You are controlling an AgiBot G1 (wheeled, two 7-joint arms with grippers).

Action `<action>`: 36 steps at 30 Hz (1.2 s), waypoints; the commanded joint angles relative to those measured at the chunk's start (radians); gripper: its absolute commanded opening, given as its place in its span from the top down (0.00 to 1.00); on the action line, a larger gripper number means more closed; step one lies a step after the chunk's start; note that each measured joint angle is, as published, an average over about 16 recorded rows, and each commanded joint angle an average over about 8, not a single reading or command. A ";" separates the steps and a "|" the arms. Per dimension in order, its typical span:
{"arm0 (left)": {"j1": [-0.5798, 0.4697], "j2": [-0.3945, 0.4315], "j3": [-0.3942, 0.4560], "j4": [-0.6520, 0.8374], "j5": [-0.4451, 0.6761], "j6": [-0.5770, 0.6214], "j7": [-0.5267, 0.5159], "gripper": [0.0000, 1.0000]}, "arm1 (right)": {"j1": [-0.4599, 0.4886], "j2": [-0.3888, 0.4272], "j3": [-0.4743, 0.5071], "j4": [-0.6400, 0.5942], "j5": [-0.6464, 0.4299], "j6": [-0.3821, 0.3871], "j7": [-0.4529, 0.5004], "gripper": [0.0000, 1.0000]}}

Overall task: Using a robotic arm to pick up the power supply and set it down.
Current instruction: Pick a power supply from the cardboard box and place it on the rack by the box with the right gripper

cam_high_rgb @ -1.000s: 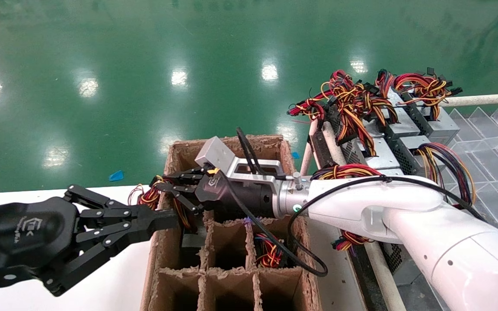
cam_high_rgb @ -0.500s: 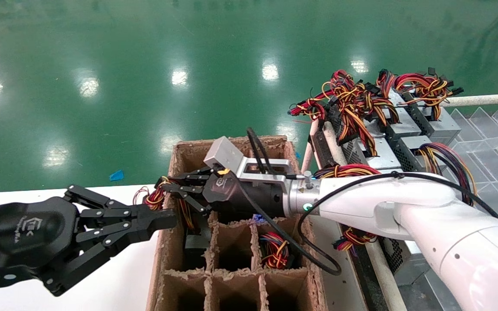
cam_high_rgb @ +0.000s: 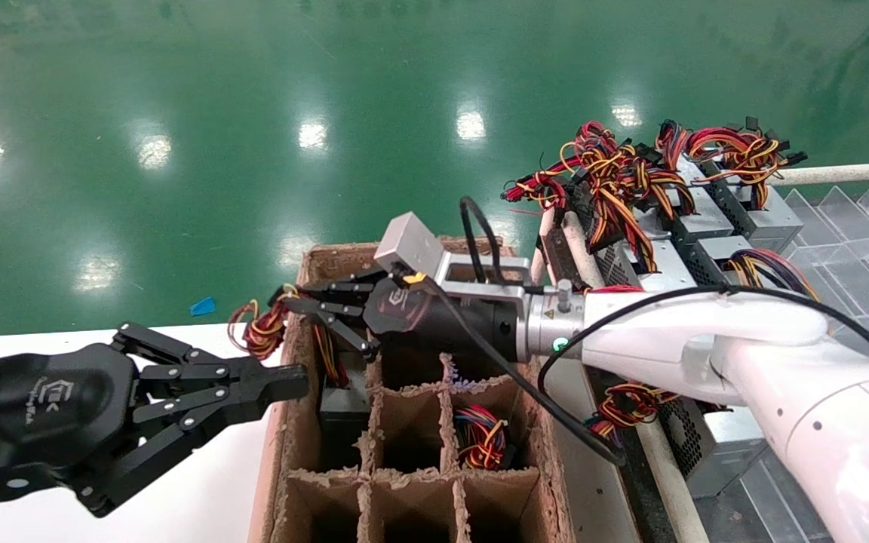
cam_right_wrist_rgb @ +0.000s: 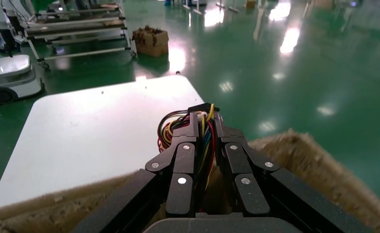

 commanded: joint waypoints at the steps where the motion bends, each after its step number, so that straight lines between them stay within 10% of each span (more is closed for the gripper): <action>1: 0.000 0.000 0.000 0.000 0.000 0.000 0.000 1.00 | 0.008 0.001 0.003 -0.006 0.008 -0.013 -0.008 1.00; 36: 0.000 0.000 0.000 0.000 0.000 0.000 0.000 1.00 | 0.408 0.055 0.051 -0.095 0.044 -0.242 -0.281 1.00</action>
